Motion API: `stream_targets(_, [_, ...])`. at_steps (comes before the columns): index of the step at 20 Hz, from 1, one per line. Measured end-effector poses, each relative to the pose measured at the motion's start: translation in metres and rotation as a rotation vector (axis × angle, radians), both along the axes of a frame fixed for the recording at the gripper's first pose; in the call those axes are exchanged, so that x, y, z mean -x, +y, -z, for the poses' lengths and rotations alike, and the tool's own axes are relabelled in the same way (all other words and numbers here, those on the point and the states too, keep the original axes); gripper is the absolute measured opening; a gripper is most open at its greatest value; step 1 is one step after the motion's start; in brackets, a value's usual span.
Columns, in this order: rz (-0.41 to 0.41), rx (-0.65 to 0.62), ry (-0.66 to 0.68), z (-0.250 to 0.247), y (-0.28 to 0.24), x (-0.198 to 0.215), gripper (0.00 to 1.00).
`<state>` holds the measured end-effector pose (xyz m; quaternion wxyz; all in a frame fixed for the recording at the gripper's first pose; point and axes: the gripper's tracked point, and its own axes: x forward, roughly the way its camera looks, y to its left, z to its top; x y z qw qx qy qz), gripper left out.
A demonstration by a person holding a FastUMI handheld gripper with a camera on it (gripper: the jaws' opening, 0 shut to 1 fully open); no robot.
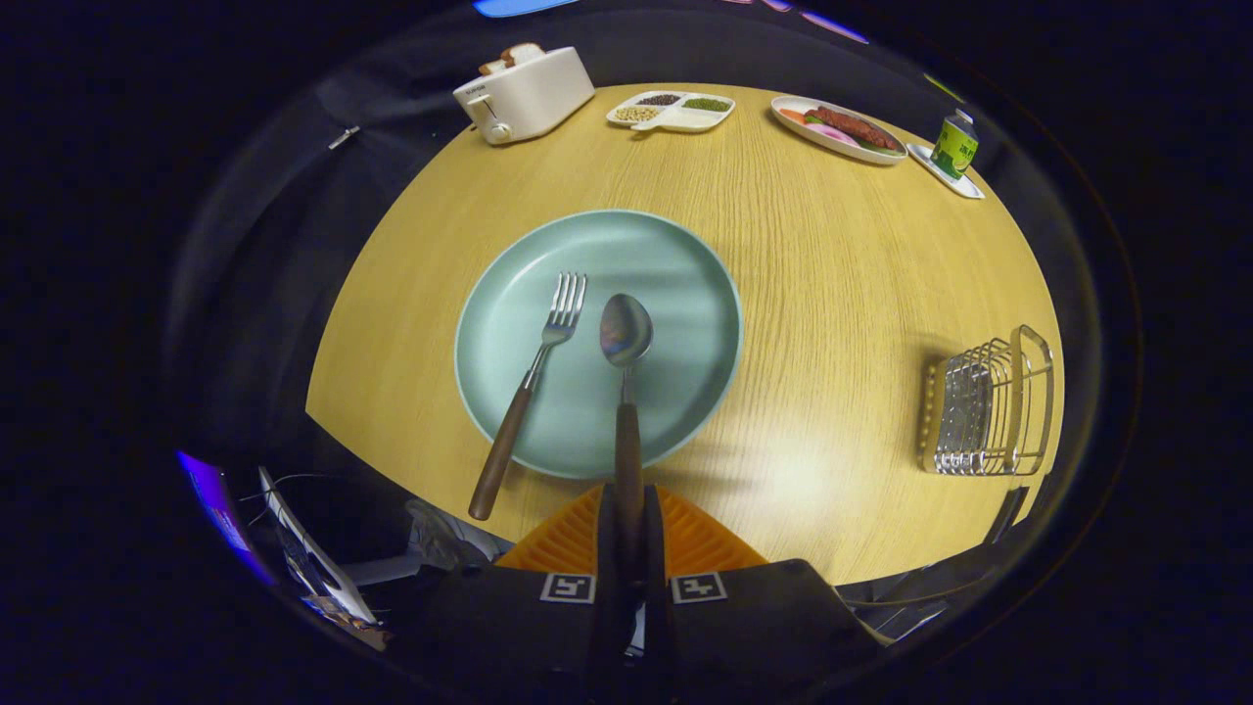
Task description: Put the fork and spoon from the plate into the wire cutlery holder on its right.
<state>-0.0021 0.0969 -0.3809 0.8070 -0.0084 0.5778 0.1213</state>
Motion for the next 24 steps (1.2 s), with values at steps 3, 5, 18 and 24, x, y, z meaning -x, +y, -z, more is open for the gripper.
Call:
stream_targets(3, [0.022, -0.019, 0.019, 0.011, 0.003, -0.002, 0.16])
stream_targets(5, [-0.003, -0.042, -0.005, 0.010, 0.005, -0.004, 0.16])
stream_targets(18, [0.087, -0.192, -0.137, -0.095, -0.043, -0.013, 0.06])
stream_targets(24, [0.193, -0.171, -0.118, -0.159, -0.146, 0.007, 0.06])
